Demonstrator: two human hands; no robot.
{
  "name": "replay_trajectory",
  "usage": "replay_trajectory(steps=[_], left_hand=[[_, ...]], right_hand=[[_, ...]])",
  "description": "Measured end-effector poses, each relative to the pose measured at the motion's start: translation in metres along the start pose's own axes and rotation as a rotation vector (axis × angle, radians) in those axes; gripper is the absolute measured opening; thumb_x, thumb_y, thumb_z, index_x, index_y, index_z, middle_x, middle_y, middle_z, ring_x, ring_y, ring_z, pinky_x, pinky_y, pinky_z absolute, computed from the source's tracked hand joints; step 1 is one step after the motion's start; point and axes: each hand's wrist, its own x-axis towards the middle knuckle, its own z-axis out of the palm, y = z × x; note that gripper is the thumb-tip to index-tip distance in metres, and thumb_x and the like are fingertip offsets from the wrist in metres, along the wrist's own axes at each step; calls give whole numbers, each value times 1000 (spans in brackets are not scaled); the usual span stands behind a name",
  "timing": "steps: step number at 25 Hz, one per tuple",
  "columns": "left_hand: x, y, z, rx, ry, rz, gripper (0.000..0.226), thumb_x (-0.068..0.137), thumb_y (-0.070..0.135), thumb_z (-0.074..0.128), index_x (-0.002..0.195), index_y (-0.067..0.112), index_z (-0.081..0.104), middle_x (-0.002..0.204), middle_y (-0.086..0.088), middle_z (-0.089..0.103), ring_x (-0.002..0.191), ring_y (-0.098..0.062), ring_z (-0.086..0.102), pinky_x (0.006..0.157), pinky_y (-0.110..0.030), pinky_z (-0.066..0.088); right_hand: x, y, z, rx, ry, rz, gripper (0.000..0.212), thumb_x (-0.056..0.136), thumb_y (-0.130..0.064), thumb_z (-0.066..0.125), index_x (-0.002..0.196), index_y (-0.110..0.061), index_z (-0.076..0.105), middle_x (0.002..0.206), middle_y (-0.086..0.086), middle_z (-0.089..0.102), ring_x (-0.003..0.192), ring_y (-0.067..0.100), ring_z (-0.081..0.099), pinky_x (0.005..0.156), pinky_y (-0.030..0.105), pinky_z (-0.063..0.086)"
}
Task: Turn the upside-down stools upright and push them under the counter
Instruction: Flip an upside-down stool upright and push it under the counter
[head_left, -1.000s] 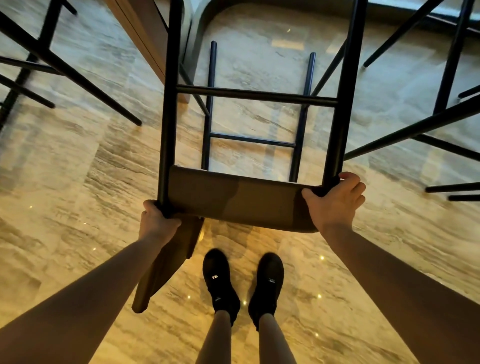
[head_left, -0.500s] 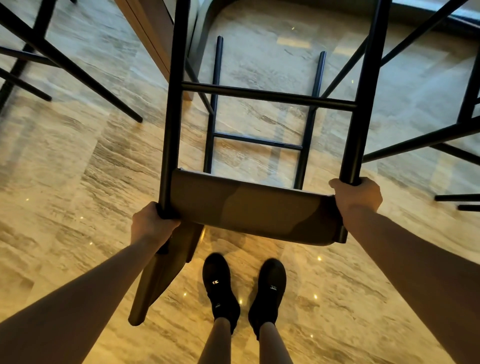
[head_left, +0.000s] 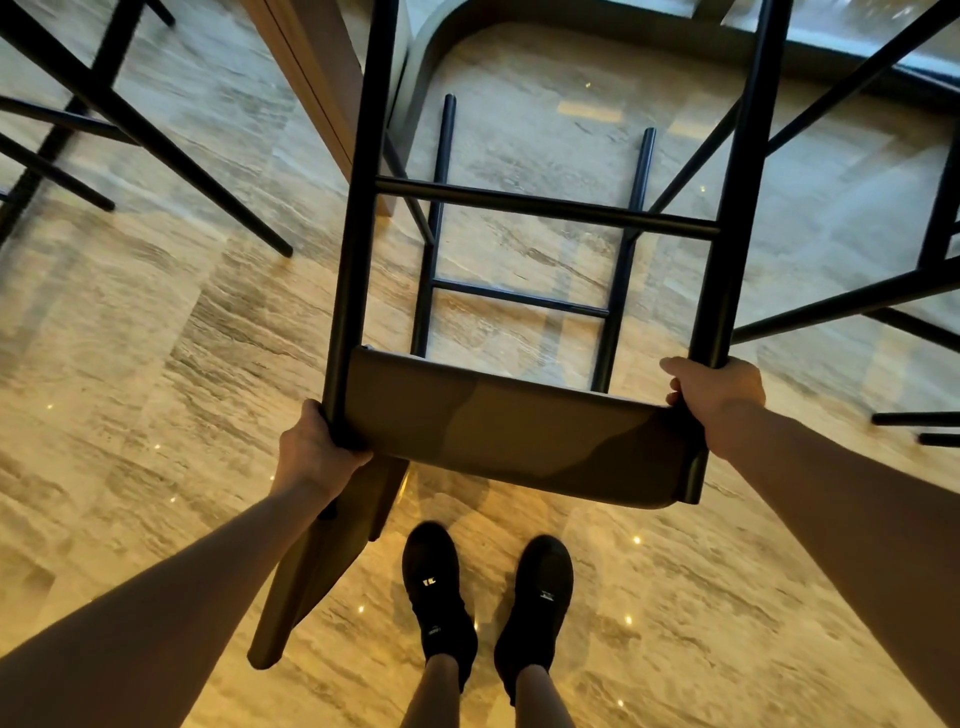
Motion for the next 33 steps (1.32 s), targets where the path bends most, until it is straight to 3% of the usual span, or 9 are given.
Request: replay_trajectory(steps=[4,9,13,16,18,22,25,29,33], left_hand=[[-6,1,-17,11,-18,41,39,82,4,73,108,17,47,80,2,57,69,-11,55,53,-20,41],[-37,0,-57,20,-78,61,36,84,3,69,107,18,46,80,-8,62,68,-20,63,50,-23,44],[-72,2,-91,36,-112,67,33,85,6,70,106,18,48,81,-5,62,69,-18,63,50,-21,45],[-103,3,-123,102,-176,57,35,85,7,68,107,18,43,82,-2,62,70,-14,62,50,-20,45],[-124,13,-154,168,-292,43,47,82,6,64,112,20,30,84,-3,62,72,-15,63,50,-22,47],[-169,41,-207,322,-381,74,89,81,10,62,142,32,1,87,-4,62,71,-16,64,58,-26,52],[-204,68,-241,411,-369,123,104,85,12,61,153,36,-14,104,-8,62,78,-18,62,67,-25,48],[-241,109,-286,488,-341,116,104,84,13,62,156,39,-8,127,-13,59,96,-24,59,79,-27,48],[-261,149,-317,651,-350,62,106,78,11,67,159,32,3,131,-12,56,110,-28,58,82,-30,50]], right_hand=[[-10,2,-10,8,-14,-4,32,87,-25,72,114,-11,61,84,4,68,67,16,66,68,33,55],[-42,18,-26,-9,-47,-12,31,88,-35,71,105,-11,60,82,5,68,65,18,67,55,28,51],[-83,15,-50,-27,-70,-19,38,90,-47,64,94,-9,60,75,7,67,62,20,65,50,27,45],[-120,13,-71,-94,-95,10,52,95,-50,54,103,1,60,78,14,68,68,30,66,62,35,51],[-144,16,-85,-132,-49,-6,55,98,-50,48,118,2,46,93,23,68,80,39,66,71,44,54],[-185,10,-119,-200,-74,-107,55,103,-38,41,147,-10,22,121,29,60,103,47,61,90,51,49],[-202,-9,-147,-260,-139,-106,55,104,-35,39,153,-18,20,130,25,58,111,45,59,97,53,46],[-223,-49,-182,-291,-185,-41,49,103,-36,43,145,-11,38,129,20,57,106,39,58,89,45,50],[-233,-83,-203,-508,-237,-81,46,105,-24,42,144,0,41,144,20,47,130,36,47,107,42,41]])
